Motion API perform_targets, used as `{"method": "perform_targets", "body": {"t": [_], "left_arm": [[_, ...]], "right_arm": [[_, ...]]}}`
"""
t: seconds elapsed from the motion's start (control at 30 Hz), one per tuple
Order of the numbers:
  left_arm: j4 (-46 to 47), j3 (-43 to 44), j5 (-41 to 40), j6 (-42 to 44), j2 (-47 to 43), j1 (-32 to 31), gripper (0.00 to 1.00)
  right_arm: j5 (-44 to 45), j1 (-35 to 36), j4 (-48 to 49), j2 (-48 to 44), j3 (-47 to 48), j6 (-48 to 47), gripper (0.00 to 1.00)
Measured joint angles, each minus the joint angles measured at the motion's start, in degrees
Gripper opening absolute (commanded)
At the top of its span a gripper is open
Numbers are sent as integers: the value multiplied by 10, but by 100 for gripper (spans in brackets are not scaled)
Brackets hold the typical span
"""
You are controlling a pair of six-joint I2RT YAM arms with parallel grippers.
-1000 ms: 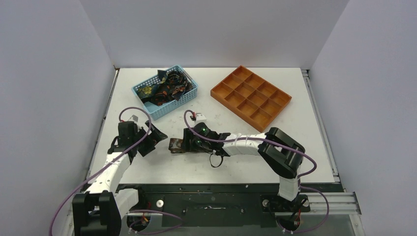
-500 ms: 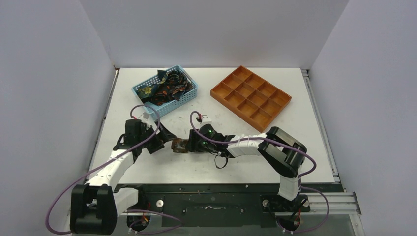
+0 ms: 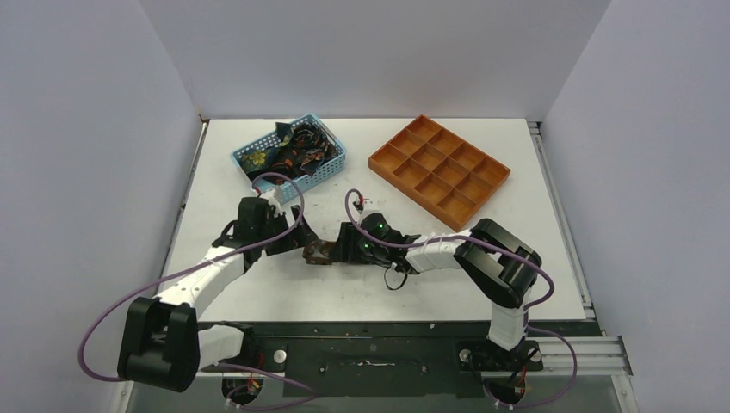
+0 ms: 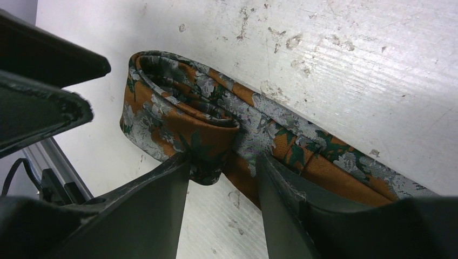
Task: Roll the ties
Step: Roll the tie at the center of the board.
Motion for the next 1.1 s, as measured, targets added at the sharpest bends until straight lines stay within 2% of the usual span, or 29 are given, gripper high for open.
{"method": "perform_targets", "body": {"t": [0.23,0.43,0.67,0.83,1.1], "left_arm": [[1,27,43,50,92,3,81],[6,30,99,66,137,5,76],[36,45,145,65,180,5,56],[50,45,166,63,196,13,32],[65,45,184,58,198,15,2]], "right_arm": [[-24,-15,40,0,-23,7,50],[-37,-24,63,-1,-37,14,49],[-42,-28,69,-1,-40,15,48],[-42,-30,69,-1,-41,15,48],[-41,-31,61,-3,-38,15,49]]}}
